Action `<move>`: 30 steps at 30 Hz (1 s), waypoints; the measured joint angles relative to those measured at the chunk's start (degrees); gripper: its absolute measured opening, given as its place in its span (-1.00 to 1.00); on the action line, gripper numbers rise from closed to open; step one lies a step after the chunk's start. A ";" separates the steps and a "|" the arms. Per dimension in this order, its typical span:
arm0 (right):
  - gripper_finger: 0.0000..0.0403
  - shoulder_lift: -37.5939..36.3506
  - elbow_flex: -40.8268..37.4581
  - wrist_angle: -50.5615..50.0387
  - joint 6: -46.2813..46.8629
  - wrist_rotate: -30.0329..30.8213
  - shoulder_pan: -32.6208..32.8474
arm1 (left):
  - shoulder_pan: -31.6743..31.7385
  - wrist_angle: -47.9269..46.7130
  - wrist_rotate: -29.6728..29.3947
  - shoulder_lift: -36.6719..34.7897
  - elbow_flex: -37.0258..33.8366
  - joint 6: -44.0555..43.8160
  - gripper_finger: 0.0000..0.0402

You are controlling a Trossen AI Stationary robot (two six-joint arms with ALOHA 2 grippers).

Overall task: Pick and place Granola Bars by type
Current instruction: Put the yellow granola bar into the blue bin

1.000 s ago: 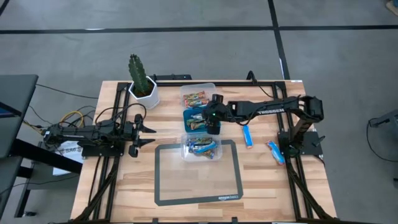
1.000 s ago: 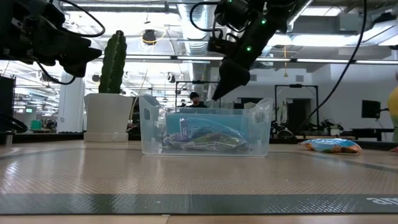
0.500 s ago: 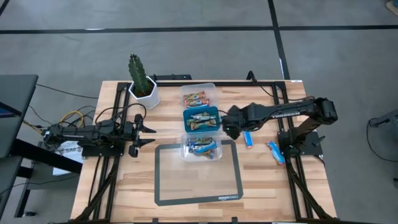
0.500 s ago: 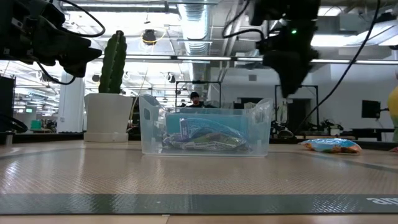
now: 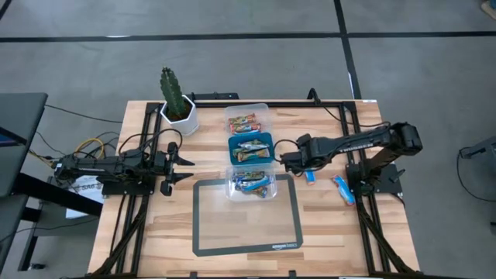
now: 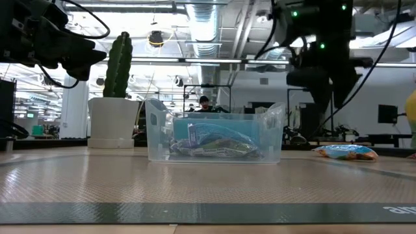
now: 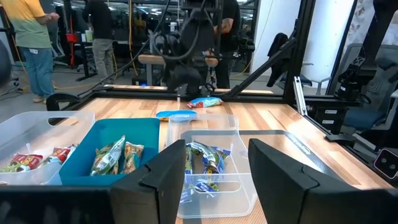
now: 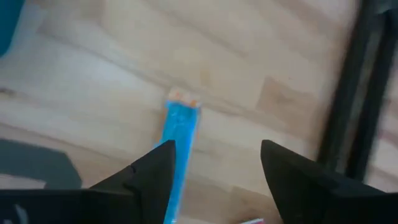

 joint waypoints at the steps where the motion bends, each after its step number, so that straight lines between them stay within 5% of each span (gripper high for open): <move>1: 0.15 0.01 -1.16 1.87 0.03 -1.00 0.16 | 0.00 0.00 0.01 0.00 0.00 0.00 -0.16; 24: 0.16 0.04 -19.70 28.30 1.49 -7.76 0.96 | 0.01 -0.01 0.01 0.01 0.01 0.00 -0.16; 30: -0.01 -0.22 -21.50 31.55 1.58 -7.49 0.99 | 0.01 0.00 0.01 -0.01 0.01 0.00 -0.16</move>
